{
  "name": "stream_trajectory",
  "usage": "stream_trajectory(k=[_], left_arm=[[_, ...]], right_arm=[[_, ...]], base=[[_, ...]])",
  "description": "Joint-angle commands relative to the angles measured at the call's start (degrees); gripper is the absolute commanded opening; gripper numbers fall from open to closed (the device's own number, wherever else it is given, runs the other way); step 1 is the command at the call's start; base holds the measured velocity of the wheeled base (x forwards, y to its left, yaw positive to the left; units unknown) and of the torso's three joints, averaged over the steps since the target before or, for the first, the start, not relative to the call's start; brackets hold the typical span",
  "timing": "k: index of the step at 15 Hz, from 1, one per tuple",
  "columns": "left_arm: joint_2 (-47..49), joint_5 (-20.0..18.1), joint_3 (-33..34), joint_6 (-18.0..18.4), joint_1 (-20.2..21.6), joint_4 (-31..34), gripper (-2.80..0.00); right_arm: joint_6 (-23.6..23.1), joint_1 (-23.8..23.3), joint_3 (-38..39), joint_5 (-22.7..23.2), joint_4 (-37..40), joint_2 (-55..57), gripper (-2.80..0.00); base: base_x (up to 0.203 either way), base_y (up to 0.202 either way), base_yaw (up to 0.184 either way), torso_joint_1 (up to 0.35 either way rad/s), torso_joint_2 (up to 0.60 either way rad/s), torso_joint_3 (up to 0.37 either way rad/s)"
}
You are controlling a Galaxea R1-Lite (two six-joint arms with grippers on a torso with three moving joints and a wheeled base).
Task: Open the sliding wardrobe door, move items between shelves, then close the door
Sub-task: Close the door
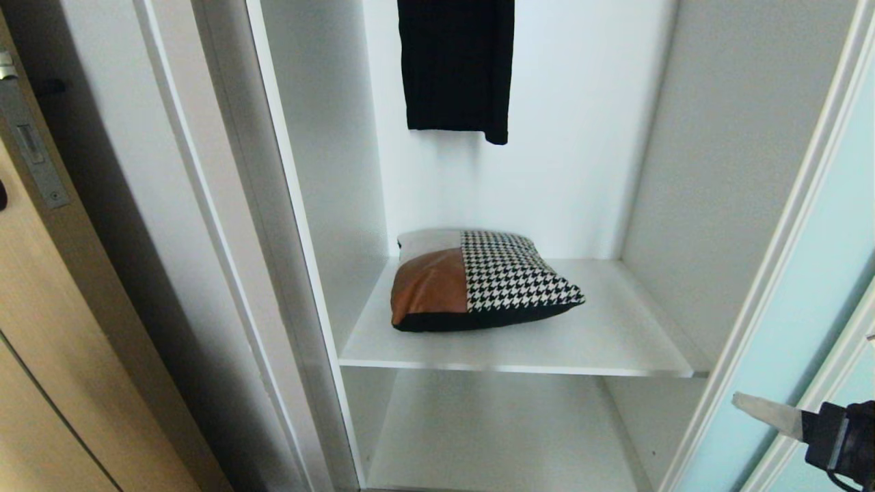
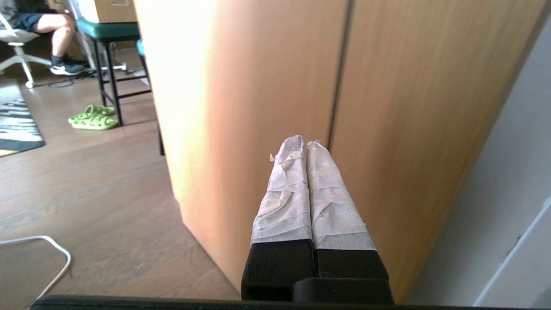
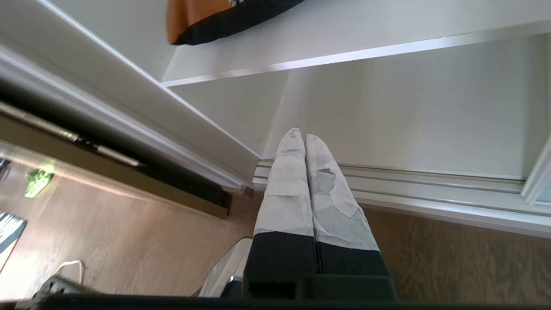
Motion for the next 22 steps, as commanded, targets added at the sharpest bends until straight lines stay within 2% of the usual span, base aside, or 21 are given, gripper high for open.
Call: stream_trajectory(k=[1,3,4,6,7,8,10,12,14,16,17,19,20,22], left_arm=[[-12.28,-3.97,0.30,-0.09,1.47,10.78,-2.80],[-14.65,-14.26,0.32,0.05,1.34,17.74,-2.80],[-17.07,-16.91,0.23,0.19,1.13,20.30,-2.80],[-22.34,-28.07,-2.66,0.30,0.93,33.51,-2.80],[-23.81,-34.14,-3.83,0.34,0.91,37.05,-2.80],[-24.65,-38.09,-4.21,0.46,0.86,38.21,-2.80],[-24.76,-39.41,-4.53,0.42,0.83,39.00,-2.80],[-24.83,-38.70,-3.79,0.98,0.83,37.94,-2.80],[-24.76,-38.74,-2.12,0.50,0.84,32.28,-2.80],[-24.74,-41.47,-0.63,-1.26,0.83,29.09,-2.80],[-24.81,-42.41,0.01,-1.66,0.83,28.61,-2.80],[-24.77,-43.21,-0.02,-5.09,0.83,32.46,-2.80],[-24.74,-43.27,-0.07,-4.04,0.83,32.44,-2.80],[-24.83,-43.24,0.29,-4.74,0.83,31.32,-2.80]], right_arm=[[0.11,0.54,-0.10,0.62,0.62,-3.23,-2.80],[0.03,1.39,-0.39,0.77,0.70,-3.47,-2.80],[-0.02,1.65,0.05,0.74,0.66,-4.03,-2.80],[-0.10,1.73,0.91,0.74,0.71,-5.27,-2.80],[-0.15,1.80,1.30,0.80,0.84,-6.09,-2.80],[-0.15,1.80,2.03,0.82,1.24,-7.34,-2.80],[-0.16,1.81,2.57,0.83,3.37,-9.42,-2.80],[-0.16,1.74,2.50,0.83,5.07,-11.34,-2.80],[-0.16,1.74,1.96,0.91,5.70,-12.32,-2.80],[-0.16,1.77,1.79,0.93,5.71,-12.65,-2.80],[-0.16,1.74,1.79,1.09,5.80,-12.99,-2.80],[-0.16,1.74,1.79,1.18,5.80,-13.05,-2.80],[-0.16,1.82,1.79,1.28,5.80,-12.94,-2.80],[-0.15,1.74,1.80,1.88,5.80,-12.77,-2.80]], base=[[0.000,0.000,0.000,0.000,0.00,0.000],[0.000,0.000,0.000,0.000,0.00,0.000],[0.000,0.000,0.000,0.000,0.00,0.000],[0.000,0.000,0.000,0.000,0.00,0.000],[0.000,0.000,0.000,0.000,0.00,0.000],[0.000,0.000,0.000,0.000,0.00,0.000],[0.000,0.000,0.000,0.000,0.00,0.000],[0.000,0.000,0.000,0.000,0.00,0.000],[0.000,0.000,0.000,0.000,0.00,0.000],[0.000,0.000,0.000,0.000,0.00,0.000],[0.000,0.000,0.000,0.000,0.00,0.000],[0.000,0.000,0.000,0.000,0.00,0.000],[0.000,0.000,0.000,0.000,0.00,0.000],[0.000,0.000,0.000,0.000,0.00,0.000]])
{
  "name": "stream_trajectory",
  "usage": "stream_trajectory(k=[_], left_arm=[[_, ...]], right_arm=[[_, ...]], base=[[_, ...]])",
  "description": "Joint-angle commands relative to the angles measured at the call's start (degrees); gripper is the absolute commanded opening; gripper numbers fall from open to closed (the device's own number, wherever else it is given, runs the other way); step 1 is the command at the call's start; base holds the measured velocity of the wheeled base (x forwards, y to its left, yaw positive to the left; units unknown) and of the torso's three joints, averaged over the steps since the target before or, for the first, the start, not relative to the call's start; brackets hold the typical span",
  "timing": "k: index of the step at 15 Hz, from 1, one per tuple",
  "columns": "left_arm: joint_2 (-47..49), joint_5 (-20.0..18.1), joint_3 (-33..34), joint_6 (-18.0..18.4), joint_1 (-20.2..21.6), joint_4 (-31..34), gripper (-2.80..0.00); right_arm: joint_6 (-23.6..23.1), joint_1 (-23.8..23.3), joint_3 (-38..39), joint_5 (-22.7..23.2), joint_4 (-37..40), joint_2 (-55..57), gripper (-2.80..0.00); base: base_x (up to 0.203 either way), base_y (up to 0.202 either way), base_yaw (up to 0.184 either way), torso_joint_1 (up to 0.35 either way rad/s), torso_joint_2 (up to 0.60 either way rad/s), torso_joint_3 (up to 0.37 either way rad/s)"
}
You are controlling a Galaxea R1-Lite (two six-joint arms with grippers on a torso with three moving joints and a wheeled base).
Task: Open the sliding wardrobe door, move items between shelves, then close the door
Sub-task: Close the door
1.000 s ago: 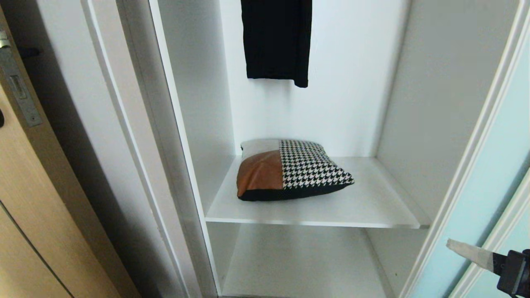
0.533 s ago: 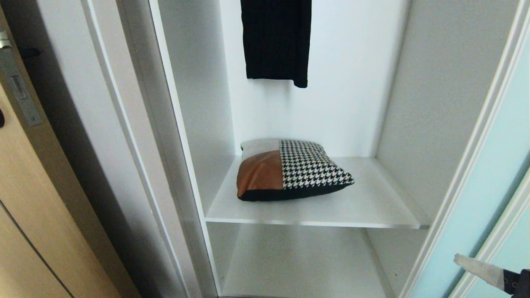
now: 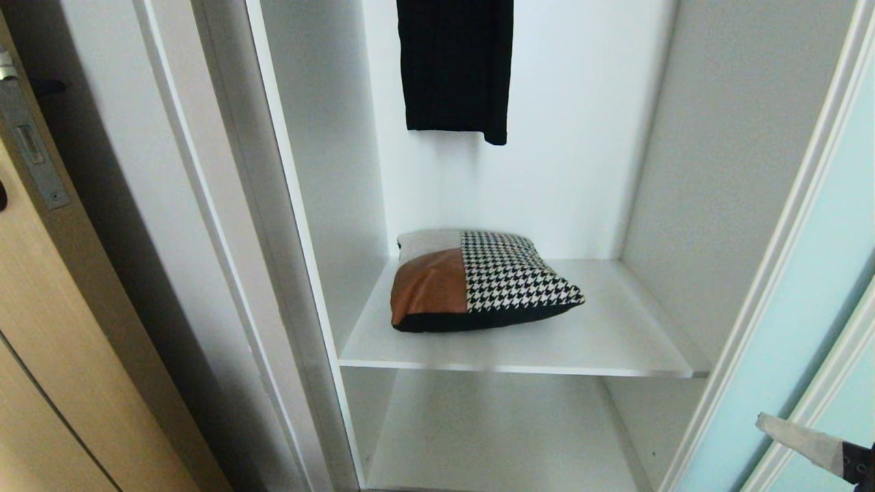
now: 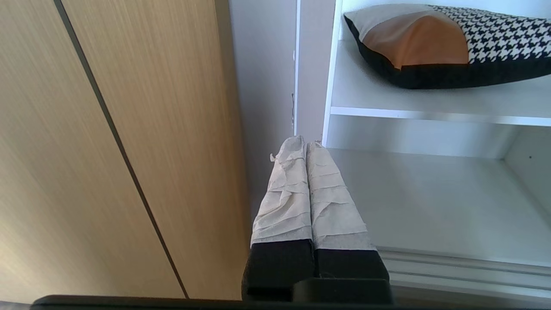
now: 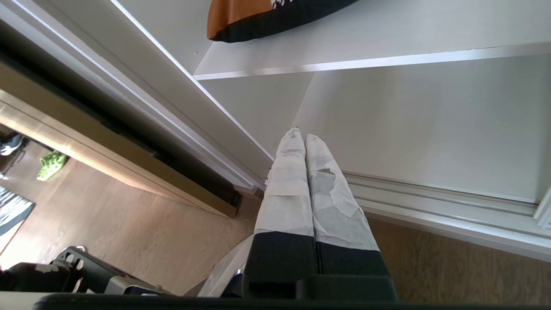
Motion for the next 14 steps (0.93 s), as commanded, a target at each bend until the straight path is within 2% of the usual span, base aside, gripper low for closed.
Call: stream_trajectory(k=[1,5,9,12,14], left_arm=[[0.11,0.04,0.34,-0.34,0.02,-0.32,-2.80],[0.11,0.04,0.34,-0.27,0.02,-0.32,-2.80],[0.11,0.04,0.34,-0.36,0.02,-0.32,-2.80],[0.11,0.04,0.34,-0.27,0.02,-0.32,-2.80],[0.11,0.04,0.34,-0.27,0.02,-0.32,-2.80]], right_arm=[[0.09,0.03,0.27,0.43,-0.19,0.18,-2.80],[0.01,-0.06,0.79,0.43,-0.35,-0.45,-2.80],[-0.75,-0.01,2.22,-0.01,-0.29,-6.86,-2.80],[-6.32,0.71,6.41,-3.87,0.03,-11.99,-2.80],[-8.29,0.82,7.14,-4.60,1.95,-17.05,-2.80]], base=[[0.000,0.000,0.000,0.000,0.00,0.000],[0.000,0.000,0.000,0.000,0.00,0.000],[0.000,0.000,0.000,0.000,0.00,0.000],[0.000,0.000,0.000,0.000,0.00,0.000],[0.000,0.000,0.000,0.000,0.00,0.000]])
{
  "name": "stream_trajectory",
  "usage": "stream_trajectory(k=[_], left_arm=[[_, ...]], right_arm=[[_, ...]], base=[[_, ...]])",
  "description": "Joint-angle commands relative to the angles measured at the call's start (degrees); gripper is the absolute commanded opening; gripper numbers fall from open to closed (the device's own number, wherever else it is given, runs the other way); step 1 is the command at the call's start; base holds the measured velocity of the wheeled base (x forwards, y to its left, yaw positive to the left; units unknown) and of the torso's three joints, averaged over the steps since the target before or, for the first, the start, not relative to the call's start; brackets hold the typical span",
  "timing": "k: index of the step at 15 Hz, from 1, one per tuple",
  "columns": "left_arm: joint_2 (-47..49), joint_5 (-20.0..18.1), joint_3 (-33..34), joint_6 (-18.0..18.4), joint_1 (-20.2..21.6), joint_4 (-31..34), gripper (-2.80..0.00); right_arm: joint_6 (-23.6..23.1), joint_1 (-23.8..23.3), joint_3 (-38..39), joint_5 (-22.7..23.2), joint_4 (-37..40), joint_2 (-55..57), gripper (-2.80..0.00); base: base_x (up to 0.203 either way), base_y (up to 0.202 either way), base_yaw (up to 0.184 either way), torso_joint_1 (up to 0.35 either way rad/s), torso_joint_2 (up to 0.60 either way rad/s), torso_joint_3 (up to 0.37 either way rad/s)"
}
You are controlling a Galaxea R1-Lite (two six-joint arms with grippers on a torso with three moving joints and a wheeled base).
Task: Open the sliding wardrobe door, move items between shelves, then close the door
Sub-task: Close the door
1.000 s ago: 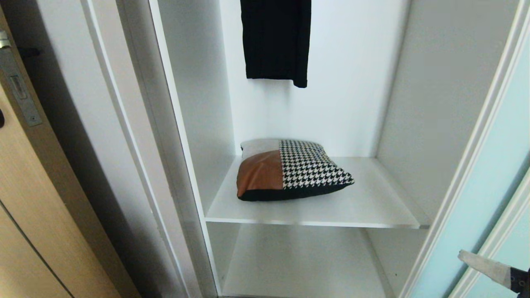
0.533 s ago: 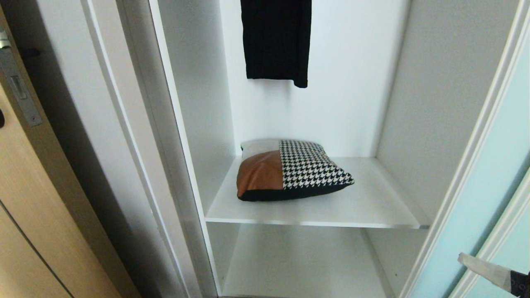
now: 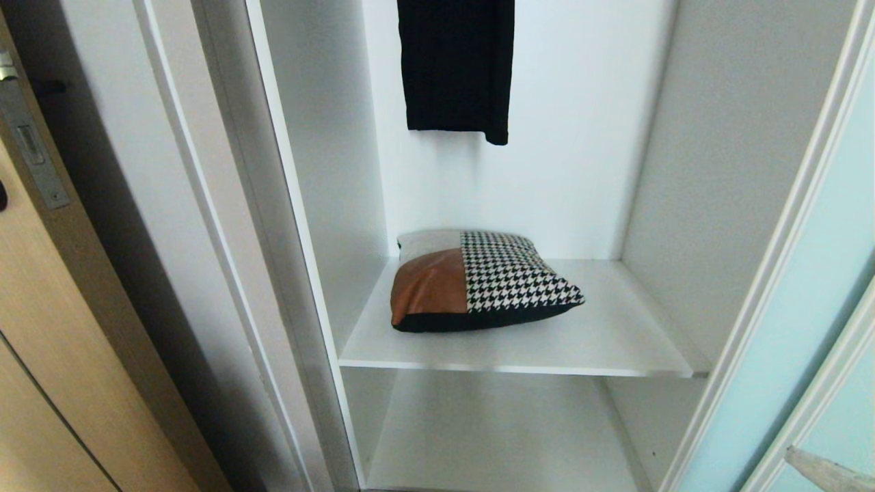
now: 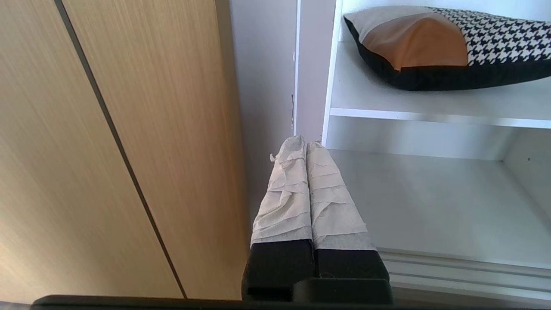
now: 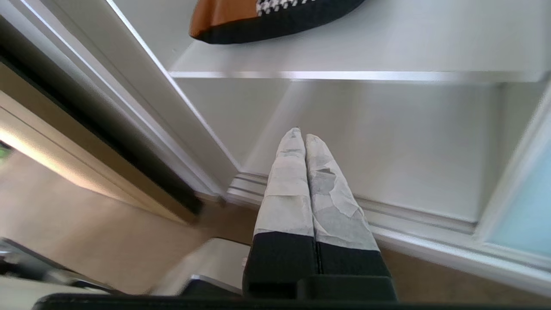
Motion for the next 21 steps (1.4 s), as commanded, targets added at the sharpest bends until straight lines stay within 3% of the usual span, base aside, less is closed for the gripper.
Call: stream_trajectory(k=[1,6,11,15,21], left_arm=[[0.16,0.01,0.09,0.02,0.02,-0.02,-2.80],[0.16,0.01,0.09,0.00,0.02,-0.02,-2.80],[0.16,0.01,0.09,-0.06,0.02,-0.02,-2.80],[0.16,0.01,0.09,-0.06,0.02,-0.02,-2.80],[0.16,0.01,0.09,-0.05,0.02,-0.02,-2.80]], right_arm=[[-1.10,0.44,0.04,-0.41,3.48,-7.00,-2.80],[-7.36,2.11,4.20,-10.14,11.22,-20.29,-2.80],[-7.87,2.21,4.69,-20.88,20.83,-32.23,-2.80],[-8.29,1.76,4.38,-21.74,23.28,-42.11,-2.80],[-6.74,1.69,4.63,-21.93,22.70,-42.87,-2.80]], base=[[0.000,0.000,0.000,0.000,0.00,0.000],[0.000,0.000,0.000,0.000,0.00,0.000],[0.000,0.000,0.000,0.000,0.00,0.000],[0.000,0.000,0.000,0.000,0.00,0.000],[0.000,0.000,0.000,0.000,0.00,0.000]])
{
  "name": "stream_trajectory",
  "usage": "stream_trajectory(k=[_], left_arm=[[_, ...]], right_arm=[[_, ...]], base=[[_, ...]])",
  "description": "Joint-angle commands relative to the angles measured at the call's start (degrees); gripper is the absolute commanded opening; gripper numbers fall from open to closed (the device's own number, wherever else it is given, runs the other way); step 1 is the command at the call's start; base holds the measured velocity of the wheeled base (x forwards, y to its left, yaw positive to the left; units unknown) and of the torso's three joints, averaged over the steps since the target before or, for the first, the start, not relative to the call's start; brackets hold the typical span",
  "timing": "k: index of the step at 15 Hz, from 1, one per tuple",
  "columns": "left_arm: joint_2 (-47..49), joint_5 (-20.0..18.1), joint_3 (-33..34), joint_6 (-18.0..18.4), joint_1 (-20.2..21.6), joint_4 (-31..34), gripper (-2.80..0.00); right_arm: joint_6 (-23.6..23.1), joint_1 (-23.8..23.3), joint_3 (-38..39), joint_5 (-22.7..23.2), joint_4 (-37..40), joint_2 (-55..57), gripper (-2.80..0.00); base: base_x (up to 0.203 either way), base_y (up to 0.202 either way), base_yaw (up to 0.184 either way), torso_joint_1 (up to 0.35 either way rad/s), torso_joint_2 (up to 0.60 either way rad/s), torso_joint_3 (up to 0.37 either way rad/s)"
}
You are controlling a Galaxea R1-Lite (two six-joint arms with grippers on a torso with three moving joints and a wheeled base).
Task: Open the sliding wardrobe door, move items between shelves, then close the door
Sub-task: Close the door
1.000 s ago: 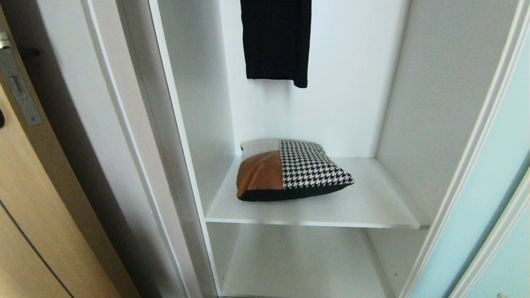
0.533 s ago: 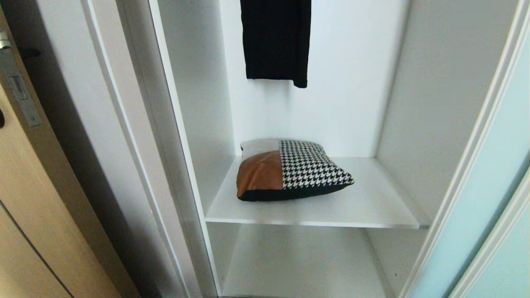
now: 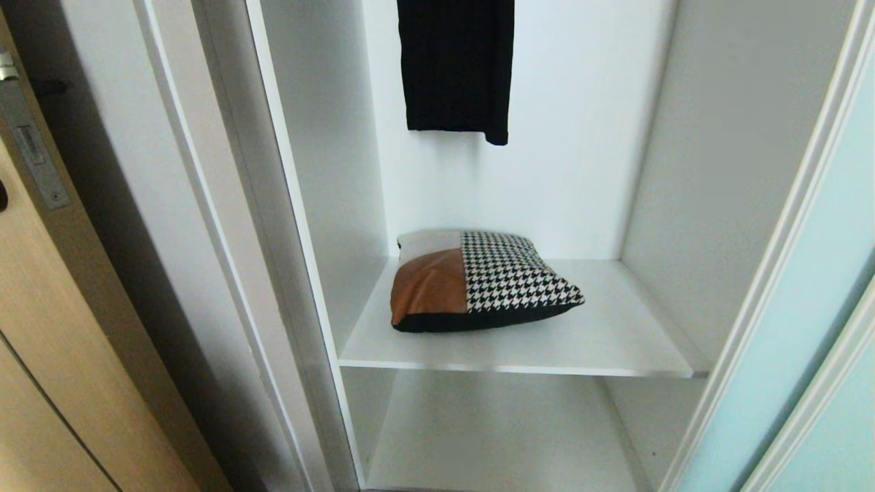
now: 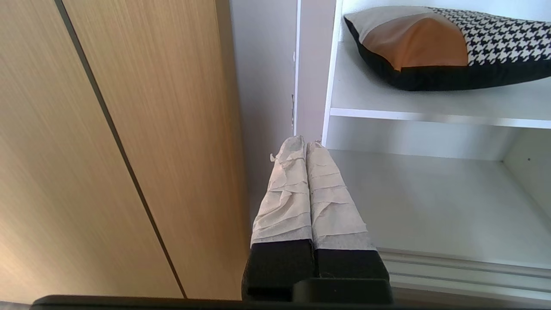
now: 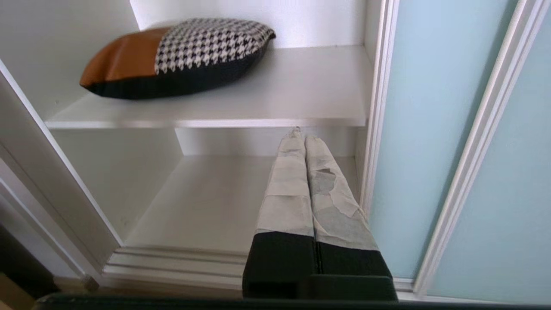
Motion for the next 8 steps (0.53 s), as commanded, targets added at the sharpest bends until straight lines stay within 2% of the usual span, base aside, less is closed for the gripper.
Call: stream_trajectory(k=[1,6,8], left_arm=[[0.09,0.03,0.09,0.00,0.02,-0.02,-2.80],[0.09,0.03,0.09,0.02,0.02,-0.02,-2.80],[0.09,0.03,0.09,-0.05,0.02,-0.02,-2.80]], right_arm=[[2.06,0.01,0.08,-0.03,0.24,-0.58,-2.80],[-1.45,0.01,0.09,0.22,-0.44,-0.58,-2.80],[-1.10,0.01,0.00,0.16,-0.11,-0.58,-2.80]], base=[[0.000,0.000,0.000,0.000,0.00,0.000],[0.000,0.000,0.000,0.000,0.00,0.000],[0.000,0.000,0.000,0.000,0.00,0.000]])
